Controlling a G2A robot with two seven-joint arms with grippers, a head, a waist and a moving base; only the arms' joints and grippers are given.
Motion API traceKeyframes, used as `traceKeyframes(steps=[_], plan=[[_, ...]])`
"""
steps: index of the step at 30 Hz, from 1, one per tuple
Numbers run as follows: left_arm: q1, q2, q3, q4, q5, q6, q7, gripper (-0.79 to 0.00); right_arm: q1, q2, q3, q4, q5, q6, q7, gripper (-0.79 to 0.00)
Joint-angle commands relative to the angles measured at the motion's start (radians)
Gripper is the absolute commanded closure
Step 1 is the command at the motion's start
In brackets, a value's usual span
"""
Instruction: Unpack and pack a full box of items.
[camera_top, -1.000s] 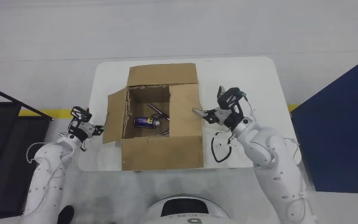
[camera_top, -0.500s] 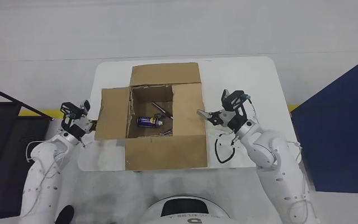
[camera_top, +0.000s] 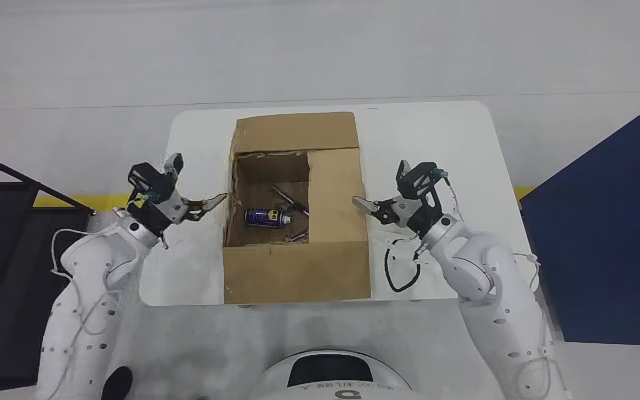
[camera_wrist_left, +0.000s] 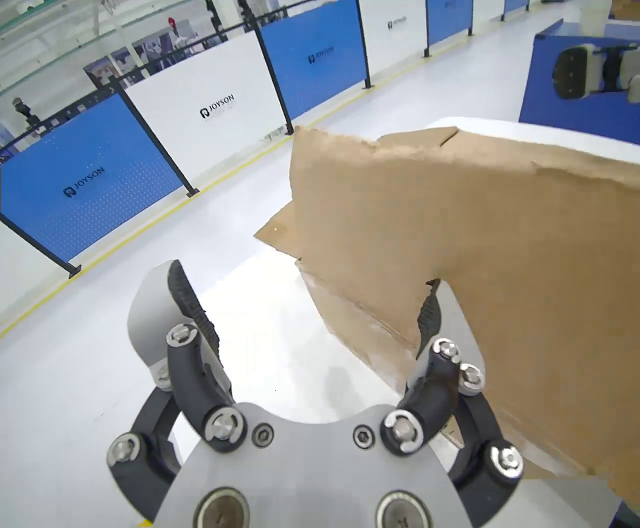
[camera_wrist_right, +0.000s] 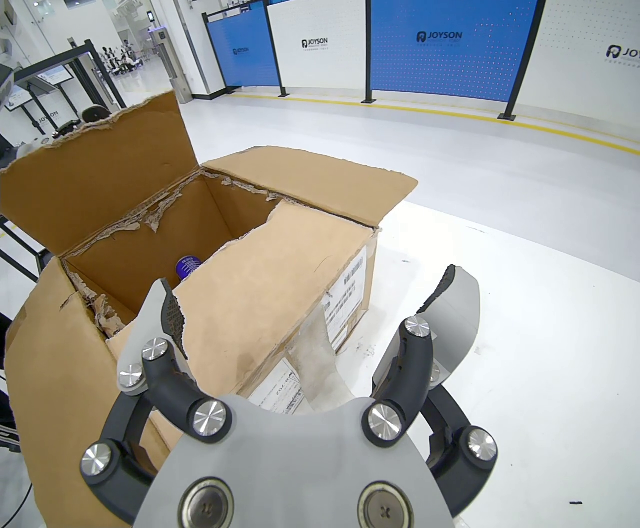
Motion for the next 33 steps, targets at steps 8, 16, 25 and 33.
traceKeyframes(steps=[8,16,25,33], plan=[[-0.071,-0.005,0.111,0.064,0.099,0.066,-0.054,-0.785,0.000,0.000,0.000,0.000,0.000,0.000,0.000,-0.785],[-0.096,-0.006,0.128,0.071,0.079,0.093,-0.058,-0.785,0.000,0.000,0.000,0.000,0.000,0.000,0.000,-0.785],[-0.100,-0.007,0.050,0.080,-0.101,0.171,-0.075,-0.785,0.085,-0.011,0.016,0.122,0.307,0.036,-0.020,-0.785],[-0.015,0.011,-0.018,0.069,-0.078,-0.005,0.069,-0.785,0.454,-0.046,-0.080,0.581,0.785,0.114,0.158,-0.785]])
